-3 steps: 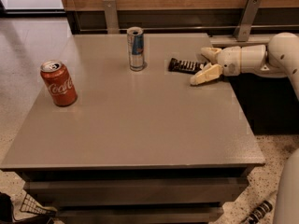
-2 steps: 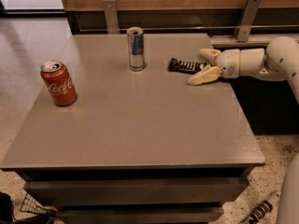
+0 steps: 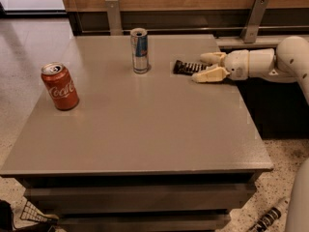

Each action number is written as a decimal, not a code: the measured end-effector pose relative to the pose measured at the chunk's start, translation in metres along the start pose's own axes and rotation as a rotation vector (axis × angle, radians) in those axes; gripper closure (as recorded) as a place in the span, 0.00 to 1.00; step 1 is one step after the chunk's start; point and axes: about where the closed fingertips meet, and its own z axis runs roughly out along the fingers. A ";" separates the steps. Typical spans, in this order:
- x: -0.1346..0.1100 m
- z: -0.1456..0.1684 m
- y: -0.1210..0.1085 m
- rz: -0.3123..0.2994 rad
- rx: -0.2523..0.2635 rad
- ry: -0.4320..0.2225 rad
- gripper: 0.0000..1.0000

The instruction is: Pick rxbar chocolate

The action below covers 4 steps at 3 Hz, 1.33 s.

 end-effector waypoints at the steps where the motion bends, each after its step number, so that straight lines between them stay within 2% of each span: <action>1: -0.004 -0.001 0.000 0.000 0.000 0.000 0.88; 2: -0.005 -0.001 0.000 0.000 0.000 0.000 1.00; 4: -0.005 -0.001 0.000 0.000 0.000 0.000 1.00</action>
Offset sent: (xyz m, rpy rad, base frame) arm 0.0000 0.0001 0.0035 0.0001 0.0000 0.0001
